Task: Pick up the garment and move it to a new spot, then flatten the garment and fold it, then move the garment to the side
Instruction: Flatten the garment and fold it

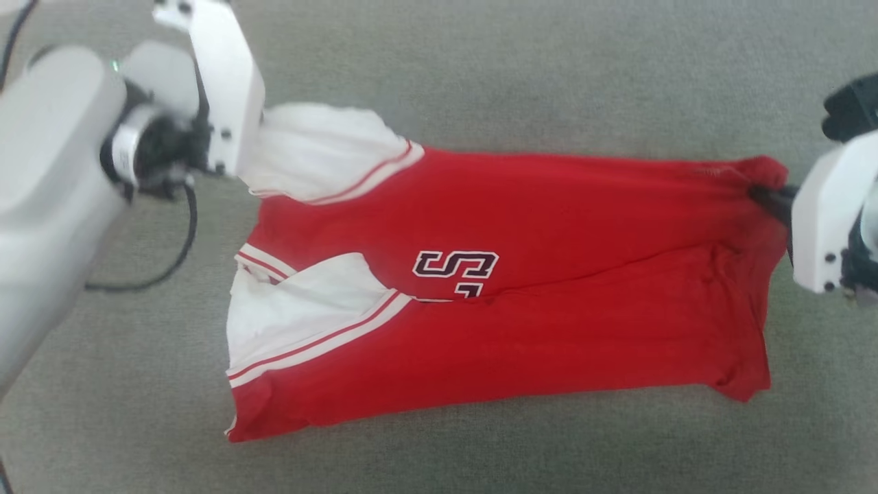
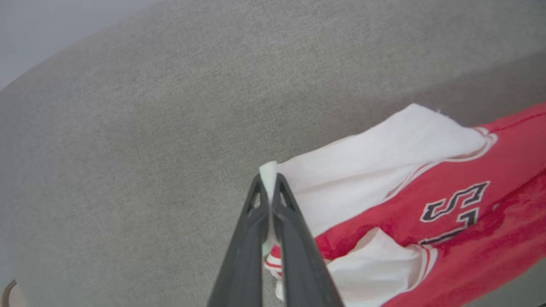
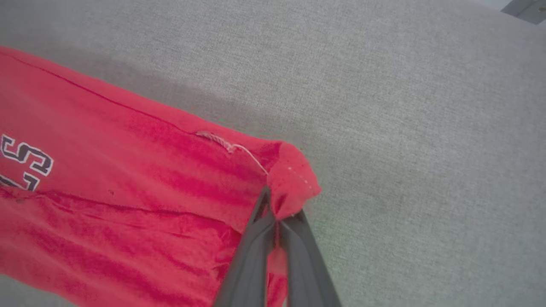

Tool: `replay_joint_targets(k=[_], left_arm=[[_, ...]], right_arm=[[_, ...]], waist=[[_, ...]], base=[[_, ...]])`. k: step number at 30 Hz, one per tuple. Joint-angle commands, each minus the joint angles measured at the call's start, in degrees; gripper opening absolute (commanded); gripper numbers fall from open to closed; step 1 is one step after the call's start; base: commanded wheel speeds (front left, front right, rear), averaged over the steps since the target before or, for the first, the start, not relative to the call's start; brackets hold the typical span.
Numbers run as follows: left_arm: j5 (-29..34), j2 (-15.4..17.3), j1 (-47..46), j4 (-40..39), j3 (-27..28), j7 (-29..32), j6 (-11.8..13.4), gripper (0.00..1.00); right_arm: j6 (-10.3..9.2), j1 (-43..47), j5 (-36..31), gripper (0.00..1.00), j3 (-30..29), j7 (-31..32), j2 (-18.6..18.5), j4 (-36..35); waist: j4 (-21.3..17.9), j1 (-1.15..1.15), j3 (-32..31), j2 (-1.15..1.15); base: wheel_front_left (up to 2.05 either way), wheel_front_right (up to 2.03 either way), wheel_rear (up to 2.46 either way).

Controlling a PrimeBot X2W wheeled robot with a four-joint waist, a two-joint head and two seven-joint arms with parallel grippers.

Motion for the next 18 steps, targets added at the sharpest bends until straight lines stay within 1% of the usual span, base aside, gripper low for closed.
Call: replay_joint_targets(k=[1,7,8,11,14,17,18], left_arm=[[-0.8,1.9,2.6,-4.2,0.0,0.9,2.1,0.0],[-2.1,10.1,11.4,-23.9,0.2,3.3,11.3,0.0],[-2.1,10.1,11.4,-23.9,0.2,3.3,11.3,0.0],[-2.8,13.4,15.9,-31.7,-0.1,3.7,15.2,0.0],[-3.9,15.5,20.0,-36.0,-0.4,3.1,17.9,0.0],[-5.3,16.0,23.7,-37.1,-0.7,2.0,19.5,0.0],[-5.2,15.8,24.5,-36.9,-0.9,1.5,19.4,0.0]], right_arm=[[0.0,2.3,-0.5,0.0,-1.5,0.9,0.4,-1.7],[0.0,10.3,-1.5,0.0,-7.1,5.2,2.6,-7.7],[0.0,10.3,-1.5,0.0,-7.1,5.2,2.6,-7.7],[0.0,13.9,-2.0,0.0,-9.5,6.8,4.0,-9.5],[0.0,16.7,-2.5,0.0,-10.9,7.9,5.7,-10.2],[0.0,18.3,-2.8,0.0,-11.6,8.2,7.2,-9.3],[0.0,18.4,-2.9,0.0,-11.4,7.9,7.7,-8.7]], waist=[[0.7,0.0,-0.9,0.0],[1.5,0.0,-1.8,0.0],[1.5,0.0,-1.8,0.0],[1.8,0.0,-2.0,0.0],[1.9,0.0,-2.2,0.0],[1.9,0.0,-2.3,0.0],[1.9,0.0,-2.3,0.0]], base=[[0.0,0.0,0.0],[0.0,0.0,0.0],[0.0,0.0,0.0],[0.0,0.0,0.0],[0.0,0.0,0.0],[0.0,0.0,0.0],[0.0,0.0,0.0]])
